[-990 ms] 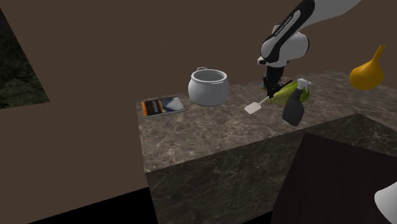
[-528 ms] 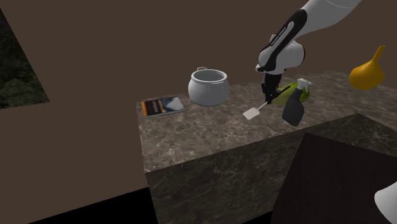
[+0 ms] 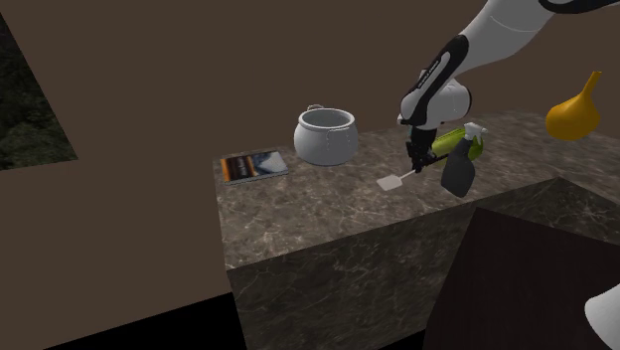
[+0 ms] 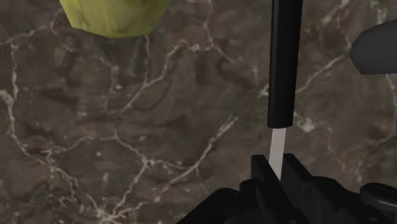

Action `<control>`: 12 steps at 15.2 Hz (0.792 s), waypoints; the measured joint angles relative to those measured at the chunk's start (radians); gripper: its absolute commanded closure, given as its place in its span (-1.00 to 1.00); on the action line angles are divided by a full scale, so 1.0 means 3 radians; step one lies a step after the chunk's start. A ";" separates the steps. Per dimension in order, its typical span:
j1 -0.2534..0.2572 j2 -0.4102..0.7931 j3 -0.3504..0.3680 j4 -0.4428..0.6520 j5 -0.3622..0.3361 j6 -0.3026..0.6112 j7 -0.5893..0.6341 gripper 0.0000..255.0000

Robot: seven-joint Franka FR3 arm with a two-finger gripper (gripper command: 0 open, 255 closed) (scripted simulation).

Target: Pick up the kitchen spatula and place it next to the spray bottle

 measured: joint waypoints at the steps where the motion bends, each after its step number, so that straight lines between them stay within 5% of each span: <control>1: -0.0003 0.0033 0.0011 0.0008 0.0009 0.0025 0.0001 1.00; 9: -0.0035 0.0147 0.0047 0.0061 0.0037 0.0089 -0.0015 1.00; 10: -0.0035 0.0148 0.0047 0.0061 0.0037 0.0089 -0.0015 -1.00; 12: -0.0035 0.0148 0.0047 0.0061 0.0037 0.0089 -0.0015 -1.00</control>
